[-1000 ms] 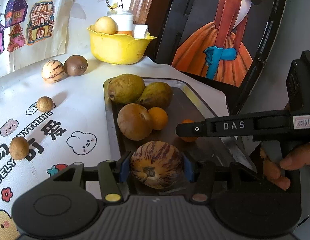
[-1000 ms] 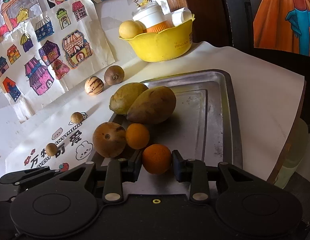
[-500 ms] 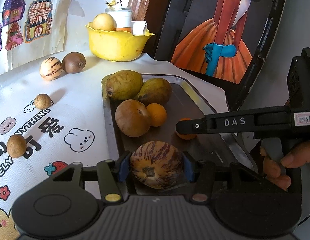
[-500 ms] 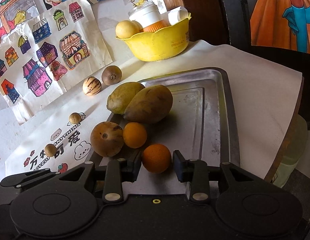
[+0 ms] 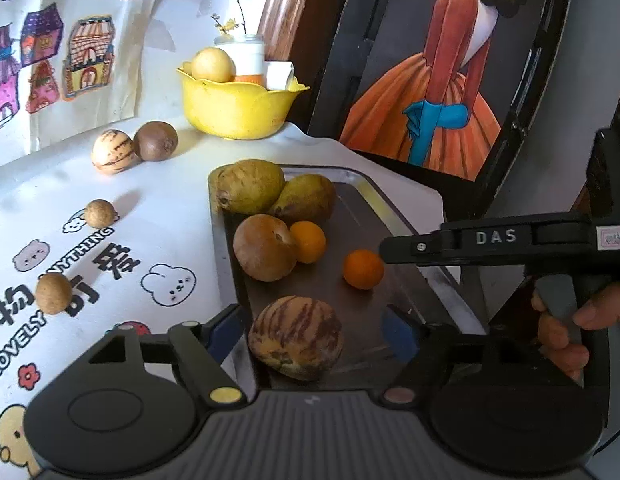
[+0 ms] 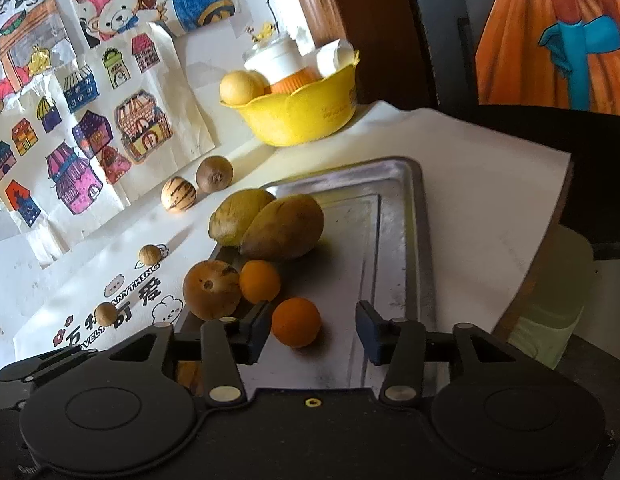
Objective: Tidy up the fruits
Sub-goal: 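Open the left tool to release the melon on the tray while the right tool releases the orange, then lift both open tools away from the tray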
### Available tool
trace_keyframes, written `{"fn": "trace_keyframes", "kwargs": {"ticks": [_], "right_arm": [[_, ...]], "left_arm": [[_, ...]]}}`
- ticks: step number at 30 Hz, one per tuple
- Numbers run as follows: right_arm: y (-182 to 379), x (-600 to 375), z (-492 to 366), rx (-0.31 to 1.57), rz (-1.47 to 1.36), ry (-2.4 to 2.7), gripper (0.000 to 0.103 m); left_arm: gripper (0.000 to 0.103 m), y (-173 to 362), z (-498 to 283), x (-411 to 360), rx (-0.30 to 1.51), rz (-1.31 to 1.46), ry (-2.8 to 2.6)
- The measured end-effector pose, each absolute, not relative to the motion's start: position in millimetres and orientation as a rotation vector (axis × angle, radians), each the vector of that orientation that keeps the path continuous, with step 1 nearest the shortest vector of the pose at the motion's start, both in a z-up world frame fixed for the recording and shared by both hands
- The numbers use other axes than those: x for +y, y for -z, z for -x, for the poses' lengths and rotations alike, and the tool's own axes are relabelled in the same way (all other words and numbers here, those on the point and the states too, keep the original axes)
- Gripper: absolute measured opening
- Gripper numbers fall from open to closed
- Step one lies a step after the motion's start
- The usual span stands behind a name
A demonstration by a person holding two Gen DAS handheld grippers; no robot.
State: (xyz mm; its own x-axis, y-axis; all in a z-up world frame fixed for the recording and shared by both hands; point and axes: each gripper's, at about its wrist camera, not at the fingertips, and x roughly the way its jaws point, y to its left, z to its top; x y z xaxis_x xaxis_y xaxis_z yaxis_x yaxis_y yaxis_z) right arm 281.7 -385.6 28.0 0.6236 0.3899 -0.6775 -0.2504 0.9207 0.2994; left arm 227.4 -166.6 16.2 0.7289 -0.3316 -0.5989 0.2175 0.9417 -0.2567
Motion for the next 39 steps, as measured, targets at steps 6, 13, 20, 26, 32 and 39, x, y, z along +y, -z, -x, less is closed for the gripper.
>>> {"fn": "trace_keyframes", "kwargs": {"ticks": [6,13,20,26,32,39], "right_arm": [[-45,-390,-263,0.782,-0.166,-0.355,0.068],[-67,-390,-235,0.734,-0.120,-0.347,0.086],[-79,-383,-204,0.727,-0.100,-0.362,0.101],[-77,-367,-183,0.778,-0.082,-0.391,0.102],[-69,-337,-163,0.850,-0.030,-0.444,0.102],[-62,-291,-146,0.946,0.077,-0.526,0.102]], "left_arm": [[0.096,-32,-210,-153,0.643,0.202,0.274],[0.102,-43,-189,-131,0.609,0.228,0.200],[0.102,-44,-167,-100,0.613,0.252,0.129],[0.103,-41,-147,-68,0.620,0.248,0.068],[0.103,-35,-131,-38,0.641,0.264,0.017],[0.103,-27,-113,-15,0.663,0.310,0.003]]}}
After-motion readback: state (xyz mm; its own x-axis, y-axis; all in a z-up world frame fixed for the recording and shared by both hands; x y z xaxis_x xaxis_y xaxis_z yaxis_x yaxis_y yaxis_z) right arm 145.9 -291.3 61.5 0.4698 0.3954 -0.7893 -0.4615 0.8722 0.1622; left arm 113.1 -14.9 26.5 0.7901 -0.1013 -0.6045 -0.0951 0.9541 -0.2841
